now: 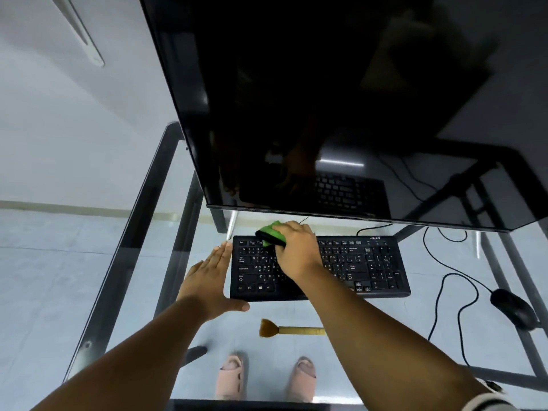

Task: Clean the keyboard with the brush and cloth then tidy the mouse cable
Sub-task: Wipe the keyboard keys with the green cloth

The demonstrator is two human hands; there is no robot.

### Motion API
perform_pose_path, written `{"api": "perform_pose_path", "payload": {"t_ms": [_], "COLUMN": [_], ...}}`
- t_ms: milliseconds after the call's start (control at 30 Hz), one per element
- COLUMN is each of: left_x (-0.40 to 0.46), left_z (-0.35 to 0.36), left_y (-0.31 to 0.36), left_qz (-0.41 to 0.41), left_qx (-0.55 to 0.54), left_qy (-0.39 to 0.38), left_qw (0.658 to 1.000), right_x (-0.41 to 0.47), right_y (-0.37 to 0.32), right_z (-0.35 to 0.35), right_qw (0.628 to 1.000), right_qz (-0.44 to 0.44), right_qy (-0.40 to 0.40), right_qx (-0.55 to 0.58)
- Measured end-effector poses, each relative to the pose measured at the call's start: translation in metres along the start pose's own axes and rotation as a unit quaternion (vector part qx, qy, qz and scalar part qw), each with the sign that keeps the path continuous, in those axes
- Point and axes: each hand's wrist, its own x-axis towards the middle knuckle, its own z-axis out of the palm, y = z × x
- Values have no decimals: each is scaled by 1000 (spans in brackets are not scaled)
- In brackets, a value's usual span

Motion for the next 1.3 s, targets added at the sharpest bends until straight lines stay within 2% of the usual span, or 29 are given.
{"api": "perform_pose_path", "payload": {"t_ms": [133,233,333,467,533,633,800,967,1067,1167,1300], "left_x": [0,-2,-2,-4,-6,-5,-1,4,5,2,0], "left_z": [0,-2,-5,-14,-18,-20,-20,-16,-12,-10,-8], "left_y": [-14,-22,-22,-14,-8,3,27,44,53,63,80], "left_qz": [9,20,19,2,-3,-14,-33,-63,-92,-119,-144], "left_qx": [4,4,-40,-128,-140,-189,-238,-216,-199,-186,-182], "left_qy": [-20,-41,-45,25,61,83,97,73,71,62,44], "left_qw": [1000,999,998,991,988,978,966,972,973,973,972], "right_x": [-7,-17,-26,-38,-43,-45,-43,-49,-45,-42,-41], "right_y": [9,20,31,37,40,42,45,48,57,66,81], "right_z": [-7,-21,-29,-31,-32,-35,-51,-55,-49,-51,-47], "right_qw": [997,983,936,819,802,808,830,905,932,928,919], "right_qz": [-24,56,161,277,294,299,337,243,246,276,282], "right_qy": [-31,-26,-7,-16,2,26,10,-63,-39,17,11], "right_qx": [63,170,314,502,519,507,445,343,264,251,275]}}
